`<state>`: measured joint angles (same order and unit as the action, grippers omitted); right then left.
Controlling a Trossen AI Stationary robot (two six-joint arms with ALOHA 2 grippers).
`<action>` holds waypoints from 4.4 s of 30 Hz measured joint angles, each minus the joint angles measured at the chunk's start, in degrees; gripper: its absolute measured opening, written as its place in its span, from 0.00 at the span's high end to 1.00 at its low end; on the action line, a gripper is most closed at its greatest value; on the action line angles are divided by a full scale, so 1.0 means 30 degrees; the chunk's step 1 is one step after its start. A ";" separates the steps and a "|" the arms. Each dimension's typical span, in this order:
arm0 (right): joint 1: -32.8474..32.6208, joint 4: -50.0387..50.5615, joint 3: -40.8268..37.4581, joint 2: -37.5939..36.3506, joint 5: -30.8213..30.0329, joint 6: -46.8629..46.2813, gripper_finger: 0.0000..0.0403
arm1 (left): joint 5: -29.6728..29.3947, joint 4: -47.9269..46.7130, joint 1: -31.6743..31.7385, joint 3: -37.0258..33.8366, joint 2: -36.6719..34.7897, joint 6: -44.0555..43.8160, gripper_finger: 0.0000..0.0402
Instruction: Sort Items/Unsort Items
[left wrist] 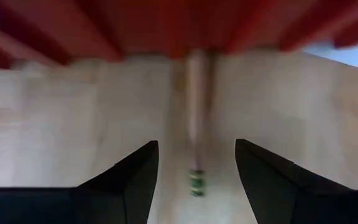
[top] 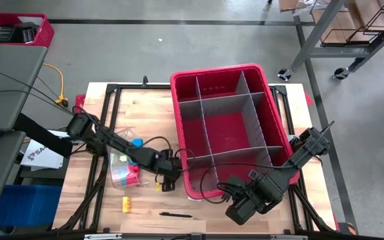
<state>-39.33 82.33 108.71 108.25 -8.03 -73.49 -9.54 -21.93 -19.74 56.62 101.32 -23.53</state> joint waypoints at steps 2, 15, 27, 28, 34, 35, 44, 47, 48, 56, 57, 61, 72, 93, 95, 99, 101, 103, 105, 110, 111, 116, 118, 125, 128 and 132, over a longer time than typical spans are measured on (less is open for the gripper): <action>-0.0015 -0.0015 0.0000 0.0000 0.0012 -0.0002 1.00 | -0.0455 0.0045 -0.0090 0.0000 0.0136 -0.0241 0.48; 0.0000 -0.0088 0.0000 0.0000 0.0124 -0.0195 1.00 | 0.1821 0.0332 -0.0370 0.0173 0.2038 0.0264 0.92; -0.0002 0.0014 0.0000 -0.0007 -0.0346 0.0044 1.00 | 0.5005 -0.6656 0.1065 -0.0095 -0.3437 0.0557 0.99; -0.0007 0.0008 0.0000 -0.0007 -0.0297 0.0087 1.00 | 0.5718 -0.7332 0.1240 -0.0072 -0.4051 0.0523 0.99; -0.0015 0.0089 0.0000 -0.0007 -0.0277 0.0193 1.00 | 1.0202 -1.3113 0.2709 0.1019 -0.7345 -0.0292 0.99; -0.0015 0.0094 0.0000 -0.0007 -0.0254 0.0390 1.00 | 1.0516 -1.4178 0.2935 0.1387 -0.7698 -0.0337 0.99; -0.0015 0.0123 0.0000 -0.0007 -0.0267 0.1538 1.00 | 1.0557 -2.2871 0.4158 0.6735 -0.9467 0.1096 1.00; 0.0041 0.0192 0.0000 -0.0007 -0.0254 0.1866 1.00 | 1.0611 -2.2255 0.4397 0.7984 -1.0341 -0.0777 1.00; 0.0069 0.0269 0.0000 -0.0007 -0.0220 0.1971 1.00 | 1.0275 -2.2273 0.4590 0.8429 -1.0537 -0.1162 1.00; 0.0182 0.0307 0.0000 -0.0010 -0.0226 0.2351 1.00 | 0.3813 -1.2729 0.5175 0.9315 -1.2029 -0.4977 1.00; 0.0182 0.0346 0.0000 -0.0026 -0.0224 0.2366 1.00 | 0.3077 -1.0944 0.5217 0.8922 -1.2005 -0.5313 1.00; 0.0177 0.0515 0.0000 -0.0200 -0.0233 0.1937 1.00 | 0.1206 -0.3850 0.5198 0.6657 -1.1254 -0.6772 1.00; 0.0155 0.0697 0.0007 -0.0321 -0.0962 0.1499 1.00 | -0.5292 1.1717 0.5176 0.0027 -0.8713 -1.3606 1.00; 0.0087 0.1027 0.0015 -0.0328 -0.1304 0.1499 1.00 | -0.9969 0.9856 0.2072 -0.1559 -0.7169 -2.4318 0.94; 0.0093 0.1021 0.0015 -0.0328 -0.1304 0.1499 1.00 | -0.9974 0.9806 0.2128 -0.1552 -0.7169 -2.3927 0.89; 0.0095 0.0998 0.0015 -0.0328 -0.1311 0.1282 1.00 | -0.9931 1.0030 0.2174 -0.1552 -0.7155 -2.3783 0.78; 0.0095 0.0998 0.0015 -0.0328 -0.1319 0.1129 1.00 | -0.9889 1.0259 0.2174 -0.1552 -0.7155 -2.3910 0.73; 0.0095 0.0998 0.0015 -0.0328 -0.1319 0.1084 1.00 | -0.9720 1.0607 0.2167 -0.1552 -0.7155 -2.3541 0.68; 0.0095 0.0998 0.0013 -0.0328 -0.1319 0.1084 1.00 | -0.9403 1.0860 0.2174 -0.1552 -0.7155 -2.2985 0.63; 0.0095 0.1005 0.0007 -0.0328 -0.1326 0.1142 1.00 | -0.7163 1.0830 0.2174 -0.1559 -0.7395 -2.0976 0.56; 0.0095 0.1005 0.0007 -0.0328 -0.1329 0.1142 1.00 | -0.6415 1.0944 0.2174 -0.1559 -0.7570 -1.9903 0.55; 0.0095 0.1012 0.0007 -0.0328 -0.1300 0.1671 1.00 | -0.1628 1.2231 0.1755 -0.1559 -0.9520 -1.2284 0.56; 0.0109 0.1129 0.0118 -0.0328 -0.1224 0.1920 1.00 | -0.0602 1.1154 0.1023 -0.1552 -1.0730 -1.0379 0.57; 0.0347 0.2463 0.1422 -0.0322 -0.1251 0.2537 1.00 | -0.0652 -0.0078 -0.4757 -0.1537 -1.3075 -0.7197 0.68; 0.0641 0.2919 0.1981 -0.0336 -0.1405 0.2505 1.00 | -0.0650 -0.1732 -0.7600 -0.1537 -1.2083 -0.6412 0.70; 0.1189 0.2793 0.2520 -0.0342 -0.1236 0.1735 1.00 | 0.0053 -0.1579 -0.9534 -0.0777 -0.9799 -0.2929 0.68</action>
<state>-35.77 90.70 116.27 107.22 -11.74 -68.28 -9.38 -26.67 -48.34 54.29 71.92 -32.32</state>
